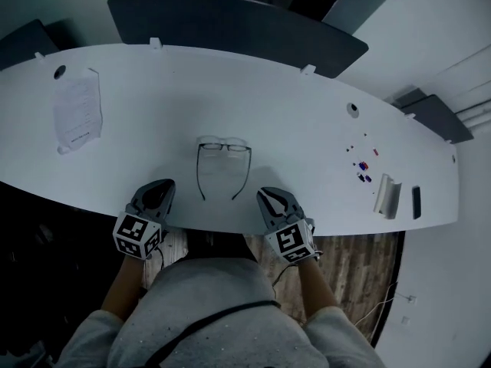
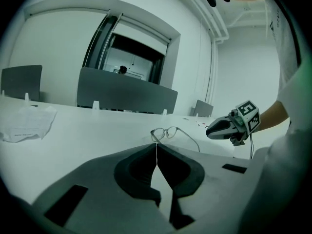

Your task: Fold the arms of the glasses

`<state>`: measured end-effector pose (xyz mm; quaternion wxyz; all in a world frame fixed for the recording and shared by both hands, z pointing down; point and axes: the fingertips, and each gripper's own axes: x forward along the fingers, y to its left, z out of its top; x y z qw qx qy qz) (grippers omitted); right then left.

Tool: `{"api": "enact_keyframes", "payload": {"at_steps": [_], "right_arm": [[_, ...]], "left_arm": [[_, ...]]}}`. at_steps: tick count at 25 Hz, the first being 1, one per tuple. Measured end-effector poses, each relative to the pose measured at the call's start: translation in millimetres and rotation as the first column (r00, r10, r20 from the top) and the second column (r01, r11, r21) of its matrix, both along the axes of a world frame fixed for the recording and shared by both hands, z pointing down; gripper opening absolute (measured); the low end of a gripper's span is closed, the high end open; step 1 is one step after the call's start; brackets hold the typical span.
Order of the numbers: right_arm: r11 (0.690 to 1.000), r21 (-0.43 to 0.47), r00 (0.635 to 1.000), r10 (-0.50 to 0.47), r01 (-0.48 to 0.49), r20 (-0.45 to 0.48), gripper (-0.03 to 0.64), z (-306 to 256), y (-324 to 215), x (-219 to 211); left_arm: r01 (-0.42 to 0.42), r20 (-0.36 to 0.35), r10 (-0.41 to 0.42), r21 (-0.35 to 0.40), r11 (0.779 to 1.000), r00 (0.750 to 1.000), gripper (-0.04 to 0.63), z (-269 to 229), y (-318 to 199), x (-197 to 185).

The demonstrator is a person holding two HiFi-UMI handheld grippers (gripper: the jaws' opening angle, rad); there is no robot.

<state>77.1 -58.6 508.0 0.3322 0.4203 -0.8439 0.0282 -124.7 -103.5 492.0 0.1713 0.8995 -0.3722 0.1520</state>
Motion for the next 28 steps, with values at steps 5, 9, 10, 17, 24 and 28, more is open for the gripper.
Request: {"api": "enact_keyframes", "payload": {"at_steps": [5, 9, 10, 17, 24, 28], "right_arm": [[0.983, 0.016, 0.965, -0.176, 0.183, -0.197, 0.028, 11, -32, 0], [0.966, 0.014, 0.937, -0.245, 0.256, -0.25, 0.074, 17, -47, -4], [0.963, 0.013, 0.93, -0.256, 0.269, -0.265, 0.078, 19, -50, -4], [0.92, 0.033, 0.833, -0.338, 0.39, -0.439, 0.107, 31, -58, -3], [0.757, 0.058, 0.56, -0.427, 0.651, -0.71, 0.129, 38, -65, -12], [0.694, 0.066, 0.495, -0.441, 0.717, -0.749, 0.129, 43, -67, -15]], "left_arm": [[0.026, 0.031, -0.025, -0.022, 0.999, 0.999, 0.015, 9, -16, 5], [0.027, 0.041, -0.026, -0.031, 0.999, 0.999, 0.015, 12, -30, 11], [0.027, 0.042, -0.026, -0.034, 0.999, 0.999, 0.015, 13, -32, 12], [0.026, 0.064, -0.022, -0.059, 0.998, 0.998, 0.015, 26, -44, 14], [0.019, 0.081, -0.013, -0.074, 0.997, 0.997, 0.015, 32, -57, 16], [0.019, 0.086, -0.012, -0.079, 0.997, 0.996, 0.015, 36, -62, 18]]}}
